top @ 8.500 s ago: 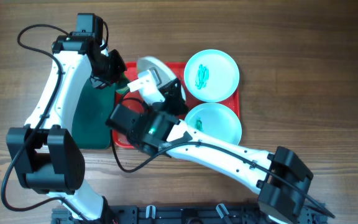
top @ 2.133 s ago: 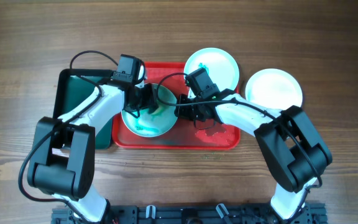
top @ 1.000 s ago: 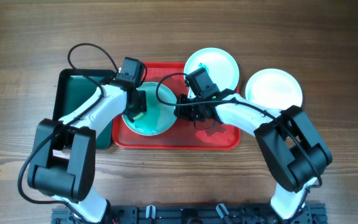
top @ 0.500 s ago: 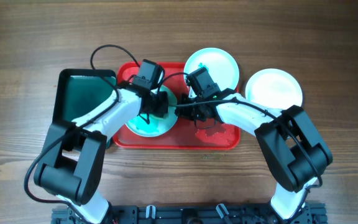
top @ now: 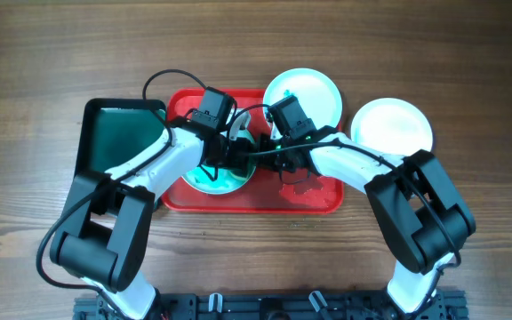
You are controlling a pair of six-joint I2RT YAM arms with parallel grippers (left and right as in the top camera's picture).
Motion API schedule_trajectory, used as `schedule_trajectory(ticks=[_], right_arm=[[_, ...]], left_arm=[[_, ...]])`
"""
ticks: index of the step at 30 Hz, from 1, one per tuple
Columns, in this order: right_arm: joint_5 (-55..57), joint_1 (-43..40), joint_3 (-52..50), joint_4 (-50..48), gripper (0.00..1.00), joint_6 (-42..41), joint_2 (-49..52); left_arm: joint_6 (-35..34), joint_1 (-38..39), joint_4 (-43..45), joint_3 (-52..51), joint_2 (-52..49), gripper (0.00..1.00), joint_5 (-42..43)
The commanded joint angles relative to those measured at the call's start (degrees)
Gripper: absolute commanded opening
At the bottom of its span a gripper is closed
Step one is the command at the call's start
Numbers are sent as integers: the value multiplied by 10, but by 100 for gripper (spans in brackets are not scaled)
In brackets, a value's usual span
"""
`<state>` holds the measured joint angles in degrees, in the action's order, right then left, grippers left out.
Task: Clean dirty plates on tray and stack at the side
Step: 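Scrub the plate with the sponge while the right gripper holds its rim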
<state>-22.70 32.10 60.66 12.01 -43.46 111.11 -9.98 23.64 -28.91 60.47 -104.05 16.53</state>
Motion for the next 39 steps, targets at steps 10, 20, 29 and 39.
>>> schedule_trajectory(ticks=[10,20,29,39], right_arm=[[-14,4,8,0,4,0,9],[-14,4,8,-2,5,0,9],[-14,4,8,0,4,0,9],[-14,4,8,0,4,0,9]], left_arm=[[-139,5,-29,-3,-9,4,-406],[-54,5,-123,-3,-9,4,112],[-97,-3,29,-3,-9,4,-106],[-202,-30,-74,-3,-9,4,-404]])
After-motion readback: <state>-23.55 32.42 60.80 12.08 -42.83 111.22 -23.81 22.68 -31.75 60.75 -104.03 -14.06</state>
